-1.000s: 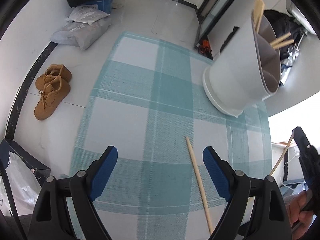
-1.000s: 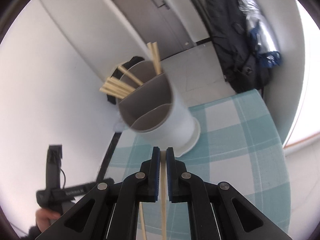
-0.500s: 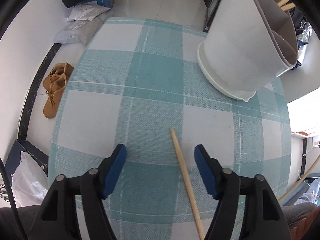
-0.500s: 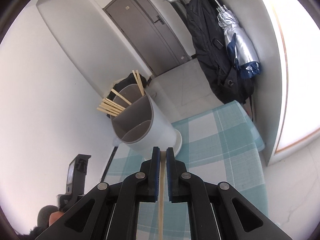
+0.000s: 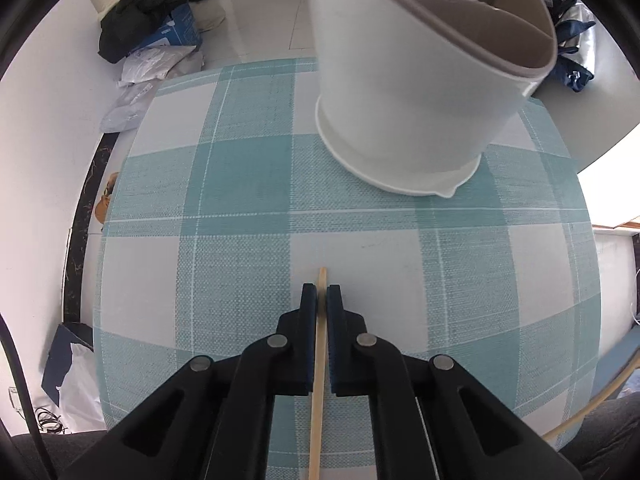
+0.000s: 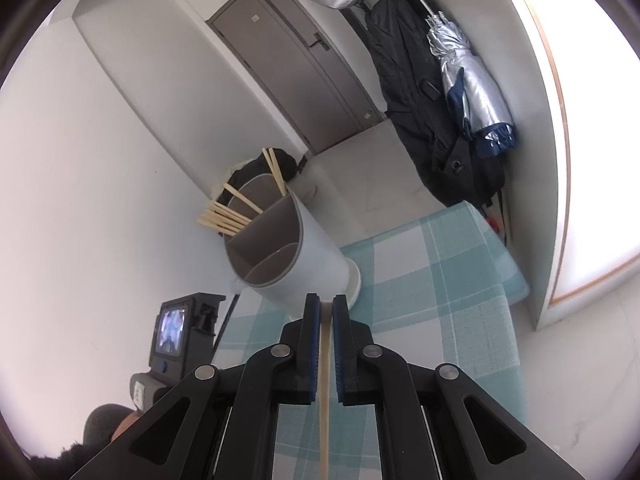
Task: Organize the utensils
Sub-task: 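Lift the chopstick with the right tool while the left tool grasps the last chopstick, then carry both held chopsticks up over the holder opening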
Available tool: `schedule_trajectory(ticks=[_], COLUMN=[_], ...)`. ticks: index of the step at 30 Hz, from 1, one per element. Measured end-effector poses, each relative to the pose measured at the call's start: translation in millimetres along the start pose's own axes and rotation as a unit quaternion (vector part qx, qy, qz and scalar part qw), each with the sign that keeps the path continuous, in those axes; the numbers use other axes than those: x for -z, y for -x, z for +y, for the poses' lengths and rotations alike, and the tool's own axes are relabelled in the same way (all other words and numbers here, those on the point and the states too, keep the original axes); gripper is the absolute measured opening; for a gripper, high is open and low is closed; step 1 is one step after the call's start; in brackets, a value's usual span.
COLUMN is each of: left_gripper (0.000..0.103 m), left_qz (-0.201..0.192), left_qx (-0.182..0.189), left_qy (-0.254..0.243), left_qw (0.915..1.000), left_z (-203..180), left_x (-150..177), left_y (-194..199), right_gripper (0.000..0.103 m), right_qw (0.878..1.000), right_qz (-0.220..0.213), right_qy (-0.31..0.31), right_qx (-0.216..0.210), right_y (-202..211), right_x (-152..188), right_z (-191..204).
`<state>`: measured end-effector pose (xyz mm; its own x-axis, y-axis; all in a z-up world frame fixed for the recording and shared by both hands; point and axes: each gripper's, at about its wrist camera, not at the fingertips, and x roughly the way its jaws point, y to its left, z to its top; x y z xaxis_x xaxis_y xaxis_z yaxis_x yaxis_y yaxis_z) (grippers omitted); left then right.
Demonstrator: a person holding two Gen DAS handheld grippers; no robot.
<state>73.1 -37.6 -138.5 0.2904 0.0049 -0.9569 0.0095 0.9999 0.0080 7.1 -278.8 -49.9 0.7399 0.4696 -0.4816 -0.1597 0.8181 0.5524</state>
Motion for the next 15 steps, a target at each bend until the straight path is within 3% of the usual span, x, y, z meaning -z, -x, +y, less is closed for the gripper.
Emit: schedule_trajectory(ticks=[3, 7, 15], left_gripper=[0.001, 0.001, 0.001], left_qz=[-0.026, -0.065, -0.154], left_qx=[-0.001, 0.025, 0.061], left_qy=[-0.015, -0.007, -0.018], left_qw=[0.9995, 0.9975, 0.986], left_z=[-5, -4, -24], left_x=[0, 2, 5], left_y=[12, 34, 82], right_gripper=[0.006, 0.005, 0.005], right_qw=[1.0, 1.0, 0.998], right_qz=[-0.006, -0.01, -0.019], right_qy=[0.011, 0.024, 0.051], right_qx=[0.003, 0.008, 0.013], right_y=[3, 5, 10], right_x=[1, 3, 10], right_z=[4, 9, 21])
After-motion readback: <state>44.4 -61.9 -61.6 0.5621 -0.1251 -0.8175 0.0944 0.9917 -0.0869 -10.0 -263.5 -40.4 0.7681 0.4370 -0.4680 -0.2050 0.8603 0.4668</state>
